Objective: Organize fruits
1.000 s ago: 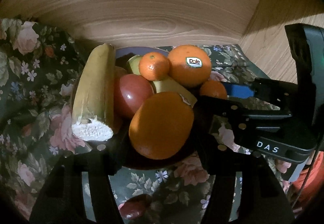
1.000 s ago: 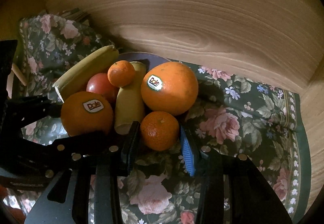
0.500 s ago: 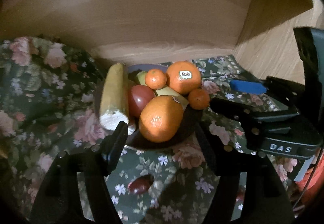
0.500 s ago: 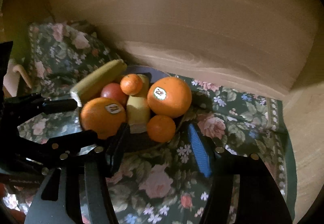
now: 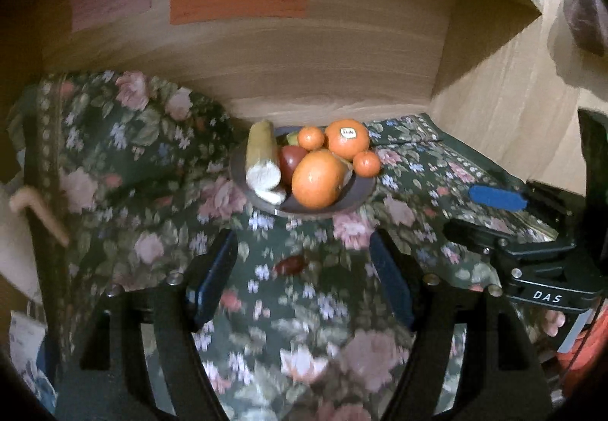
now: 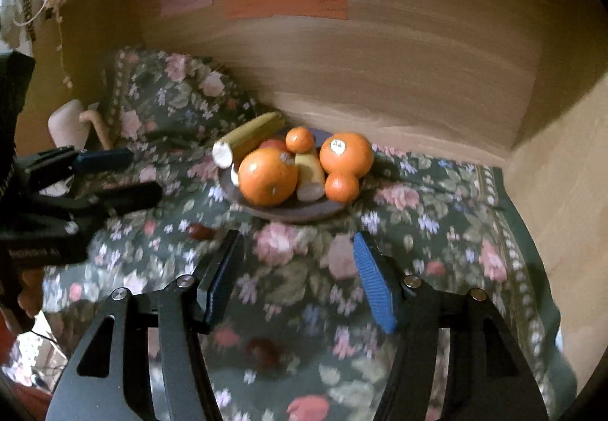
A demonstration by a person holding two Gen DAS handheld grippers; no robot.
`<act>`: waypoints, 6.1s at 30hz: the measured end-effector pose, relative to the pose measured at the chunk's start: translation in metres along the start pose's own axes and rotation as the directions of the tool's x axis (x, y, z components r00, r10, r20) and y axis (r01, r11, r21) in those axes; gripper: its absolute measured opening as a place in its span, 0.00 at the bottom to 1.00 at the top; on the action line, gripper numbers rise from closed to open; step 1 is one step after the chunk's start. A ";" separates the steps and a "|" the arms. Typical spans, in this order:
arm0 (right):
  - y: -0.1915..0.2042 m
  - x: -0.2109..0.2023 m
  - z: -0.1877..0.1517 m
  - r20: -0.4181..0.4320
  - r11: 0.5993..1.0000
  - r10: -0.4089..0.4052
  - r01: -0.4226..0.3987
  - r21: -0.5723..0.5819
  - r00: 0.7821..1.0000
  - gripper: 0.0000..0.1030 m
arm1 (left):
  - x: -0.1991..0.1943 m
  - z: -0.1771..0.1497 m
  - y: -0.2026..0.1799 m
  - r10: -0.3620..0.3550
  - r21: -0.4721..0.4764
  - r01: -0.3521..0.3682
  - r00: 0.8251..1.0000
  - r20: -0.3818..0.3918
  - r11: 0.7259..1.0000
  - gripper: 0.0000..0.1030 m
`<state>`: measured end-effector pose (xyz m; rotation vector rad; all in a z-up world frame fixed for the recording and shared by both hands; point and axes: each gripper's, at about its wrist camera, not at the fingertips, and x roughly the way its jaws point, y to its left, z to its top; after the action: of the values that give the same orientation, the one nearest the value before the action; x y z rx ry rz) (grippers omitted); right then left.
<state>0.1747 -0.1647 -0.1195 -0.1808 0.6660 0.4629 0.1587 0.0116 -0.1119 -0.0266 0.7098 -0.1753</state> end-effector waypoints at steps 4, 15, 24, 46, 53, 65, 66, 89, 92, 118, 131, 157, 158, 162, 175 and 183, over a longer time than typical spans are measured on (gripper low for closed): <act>0.003 -0.003 -0.027 -0.032 0.999 0.004 -0.003 0.032 0.999 0.55 | -0.008 -0.023 0.003 -0.004 0.001 0.004 1.000 -0.021 1.000 0.70; 0.012 0.019 -0.070 -0.127 0.996 0.033 -0.022 0.087 0.991 0.55 | 0.011 -0.069 0.011 0.002 -0.009 -0.003 0.992 -0.125 1.000 0.69; 0.024 0.025 -0.067 -0.132 1.000 0.012 -0.011 0.009 0.991 0.19 | 0.033 -0.065 0.016 -0.014 0.002 0.015 0.987 -0.158 1.000 0.48; -0.018 0.030 -0.015 -0.070 0.999 -0.005 0.008 0.045 0.998 0.18 | 0.103 -0.023 0.015 -0.014 0.069 0.031 0.972 -0.235 0.997 0.23; -0.023 0.039 0.010 -0.055 1.000 0.007 -0.007 0.001 0.998 0.19 | 0.085 -0.011 0.019 -0.025 0.064 0.038 0.982 -0.188 0.997 0.22; -0.022 0.055 0.064 0.008 0.997 0.009 -0.008 -0.072 1.000 0.19 | 0.064 0.052 0.023 -0.035 0.058 0.038 0.998 -0.043 0.998 0.22; -0.021 0.057 0.068 0.011 0.997 0.011 -0.010 -0.077 1.000 0.19 | 0.065 0.057 0.022 -0.030 0.063 0.032 0.999 -0.032 0.998 0.22; -0.022 0.134 0.092 -0.098 0.992 0.035 -0.047 -0.116 0.995 0.19 | 0.141 0.087 0.020 -0.012 0.095 0.020 0.996 -0.088 0.995 0.30; -0.023 0.138 0.091 -0.118 0.992 0.042 -0.055 -0.113 0.992 0.27 | 0.139 0.088 0.017 0.022 0.108 -0.015 0.998 -0.060 0.994 0.50; -0.004 -0.067 0.089 0.313 1.000 0.010 -0.008 -0.007 0.950 0.38 | -0.088 0.065 0.006 0.060 -0.007 -0.061 0.940 0.337 0.998 0.51; 0.038 -0.172 0.041 0.514 0.999 -0.040 0.026 0.034 0.857 0.70 | -0.192 0.017 -0.034 0.113 0.005 -0.134 0.854 0.508 0.991 0.82; 0.048 -0.198 0.013 0.561 0.993 -0.120 0.096 0.071 0.819 1.00 | -0.212 -0.007 -0.048 0.160 -0.038 -0.167 0.825 0.542 0.985 1.00; 0.049 -0.198 0.013 0.560 0.993 -0.119 0.096 0.070 0.820 1.00 | -0.212 -0.007 -0.048 0.160 -0.038 -0.166 0.825 0.542 0.985 1.00; 0.051 -0.196 0.014 0.556 0.992 -0.123 0.104 0.066 0.822 1.00 | -0.212 -0.007 -0.048 0.161 -0.040 -0.166 0.826 0.541 0.985 1.00; 0.050 -0.192 0.015 0.555 0.993 -0.117 0.095 0.069 0.824 1.00 | -0.211 -0.006 -0.049 0.167 -0.044 -0.170 0.827 0.537 0.984 1.00; 0.048 -0.192 0.015 0.557 0.994 -0.112 0.087 0.071 0.823 1.00 | -0.211 -0.006 -0.049 0.169 -0.044 -0.172 0.827 0.536 0.984 1.00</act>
<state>0.0283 -0.1855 0.0123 -0.0309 0.0825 0.3733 -0.0094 -0.0006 0.0243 -0.0047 0.1417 0.0077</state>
